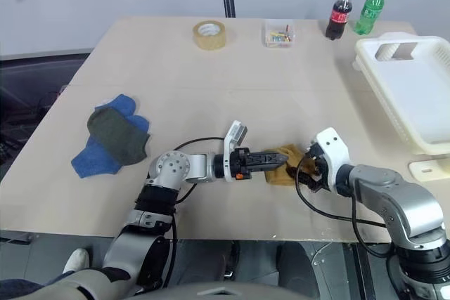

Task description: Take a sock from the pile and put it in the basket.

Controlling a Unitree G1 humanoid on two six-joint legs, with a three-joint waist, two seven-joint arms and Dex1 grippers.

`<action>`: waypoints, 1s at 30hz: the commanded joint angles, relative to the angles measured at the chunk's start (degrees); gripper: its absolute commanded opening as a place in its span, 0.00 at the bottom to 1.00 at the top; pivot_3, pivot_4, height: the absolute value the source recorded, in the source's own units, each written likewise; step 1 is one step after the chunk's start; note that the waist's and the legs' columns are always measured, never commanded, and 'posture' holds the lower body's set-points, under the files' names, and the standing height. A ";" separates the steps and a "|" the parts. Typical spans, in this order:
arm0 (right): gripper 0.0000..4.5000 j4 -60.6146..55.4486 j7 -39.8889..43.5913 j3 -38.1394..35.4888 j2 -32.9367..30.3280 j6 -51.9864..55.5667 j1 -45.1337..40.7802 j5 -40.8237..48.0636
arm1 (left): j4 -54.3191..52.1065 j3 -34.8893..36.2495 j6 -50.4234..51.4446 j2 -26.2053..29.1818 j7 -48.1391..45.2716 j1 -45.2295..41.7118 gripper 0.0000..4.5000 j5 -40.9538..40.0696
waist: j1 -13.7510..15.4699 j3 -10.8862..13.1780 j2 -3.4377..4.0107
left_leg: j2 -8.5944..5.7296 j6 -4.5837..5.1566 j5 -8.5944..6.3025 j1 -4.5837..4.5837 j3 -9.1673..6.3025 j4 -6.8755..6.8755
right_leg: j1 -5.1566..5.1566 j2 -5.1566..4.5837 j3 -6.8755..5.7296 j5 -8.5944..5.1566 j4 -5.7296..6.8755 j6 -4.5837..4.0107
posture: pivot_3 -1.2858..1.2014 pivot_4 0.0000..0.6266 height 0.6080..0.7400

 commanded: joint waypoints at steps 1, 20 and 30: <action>0.41 -1.19 0.99 -1.13 1.15 1.92 0.00 3.51 | -1.43 0.09 -0.81 -0.53 -0.84 0.29 1.00 0.17 | 0.00 0.00 0.00 | 0.00 0.00 0.00 0.00 0.00 0.00 | 0.00 0.00 0.00 0.00 0.00 0.00 | 0.52 0.24 0.99; 0.00 3.27 4.87 -2.95 -6.34 -3.41 -1.89 3.33 | -29.37 -13.95 -54.15 18.70 -7.57 18.22 1.00 31.89 | 0.13 0.01 0.09 | 0.07 0.15 -0.10 0.05 0.15 -0.13 | -0.03 -0.23 0.20 0.01 -0.13 -0.04 | 0.52 0.24 0.99; 0.00 9.60 17.97 -13.16 -21.51 -6.26 -6.31 8.15 | -26.38 -13.36 -71.38 10.11 -3.14 19.16 1.00 35.21 | 0.40 0.04 0.15 | -0.03 0.04 -0.01 -0.72 -0.08 0.03 | -0.42 -0.17 -0.20 0.09 -0.52 0.07 | 0.52 0.24 0.99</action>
